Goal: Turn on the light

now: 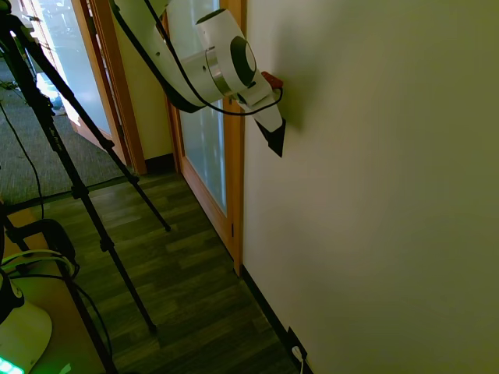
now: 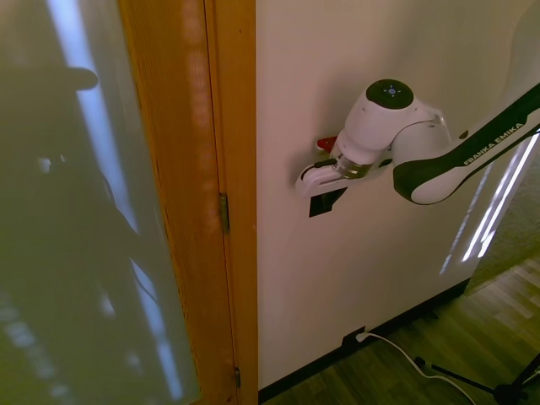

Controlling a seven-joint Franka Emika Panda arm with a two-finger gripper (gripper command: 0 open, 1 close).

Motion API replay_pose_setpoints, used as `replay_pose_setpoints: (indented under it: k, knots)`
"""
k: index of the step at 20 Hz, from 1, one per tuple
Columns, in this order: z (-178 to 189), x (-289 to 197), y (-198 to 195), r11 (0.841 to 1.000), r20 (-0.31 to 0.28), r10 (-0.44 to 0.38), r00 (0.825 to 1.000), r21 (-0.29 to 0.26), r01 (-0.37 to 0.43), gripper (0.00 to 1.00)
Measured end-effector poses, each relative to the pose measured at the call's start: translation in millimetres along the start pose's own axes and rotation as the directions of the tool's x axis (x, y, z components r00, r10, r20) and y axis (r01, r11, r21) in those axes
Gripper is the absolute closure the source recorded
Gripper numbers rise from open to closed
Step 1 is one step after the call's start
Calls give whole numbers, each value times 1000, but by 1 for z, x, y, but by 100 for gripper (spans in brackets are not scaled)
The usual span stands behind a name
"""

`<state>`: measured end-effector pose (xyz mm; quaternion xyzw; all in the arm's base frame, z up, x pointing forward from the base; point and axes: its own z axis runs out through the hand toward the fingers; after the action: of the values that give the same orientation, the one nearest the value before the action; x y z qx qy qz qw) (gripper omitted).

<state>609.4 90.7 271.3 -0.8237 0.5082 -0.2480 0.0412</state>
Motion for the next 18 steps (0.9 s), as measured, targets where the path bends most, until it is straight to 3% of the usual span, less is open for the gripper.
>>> replay_pose_setpoints:
  k: [7,12,18]
  knots:
    - [-9,4,-1,1000,-2,16,1000,8,-16,100]
    - [-37,13,-5,999,-16,31,999,44,-30,100]
    - [-79,54,6,994,-73,88,993,64,-84,100]
